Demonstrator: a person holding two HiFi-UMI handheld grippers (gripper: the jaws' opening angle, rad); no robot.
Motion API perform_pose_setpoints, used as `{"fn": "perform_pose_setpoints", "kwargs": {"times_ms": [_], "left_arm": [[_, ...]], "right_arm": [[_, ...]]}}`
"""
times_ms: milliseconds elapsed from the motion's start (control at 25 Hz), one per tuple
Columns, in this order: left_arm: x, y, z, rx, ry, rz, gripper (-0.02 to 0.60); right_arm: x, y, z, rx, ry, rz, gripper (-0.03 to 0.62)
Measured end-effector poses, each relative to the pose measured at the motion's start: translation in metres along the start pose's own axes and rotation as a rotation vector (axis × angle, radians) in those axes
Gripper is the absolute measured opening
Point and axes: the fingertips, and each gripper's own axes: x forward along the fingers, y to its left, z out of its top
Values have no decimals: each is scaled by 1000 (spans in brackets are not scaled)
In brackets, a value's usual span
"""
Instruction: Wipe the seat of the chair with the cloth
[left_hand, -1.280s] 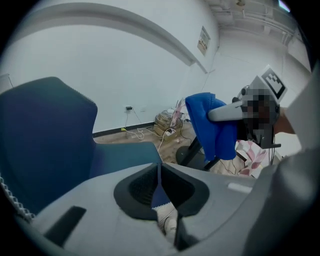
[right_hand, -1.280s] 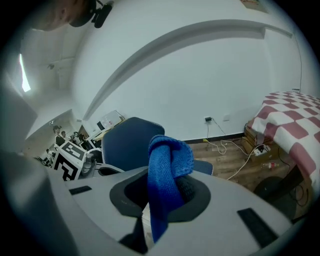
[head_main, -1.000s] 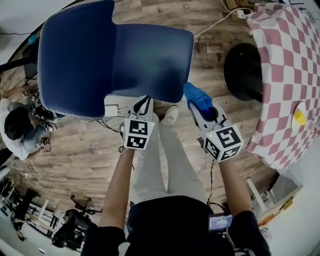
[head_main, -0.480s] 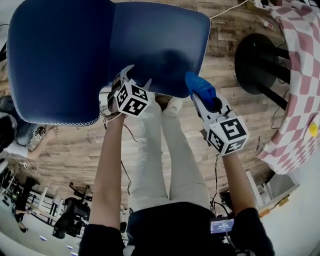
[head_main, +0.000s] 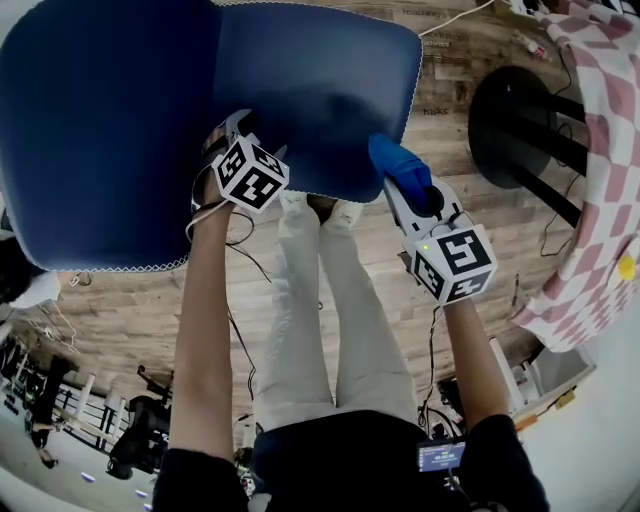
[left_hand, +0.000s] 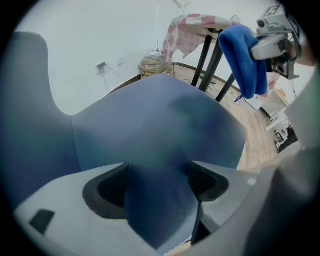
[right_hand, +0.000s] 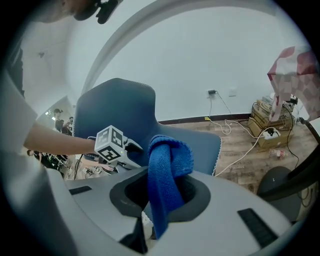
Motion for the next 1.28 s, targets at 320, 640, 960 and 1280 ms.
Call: {"fn": "perform_pose_setpoints", "kwargs": {"times_ms": [320,640,960,1280], "left_arm": [[7,-2,-2,-7,-25,-52,361],[9,0,-2,-17,-45,-74,365],[8,-2,-1,-17,-70,-78,365],[9,-3,0,-19,-74,-78,367]], "right_arm": [[24,-23,-1,-2,13,-38,55],[69,-34,16,-90,31,-44,57],[122,-52,66,-142,-5,-102,57],[197,-18,106,-202,-31,-15,57]]}}
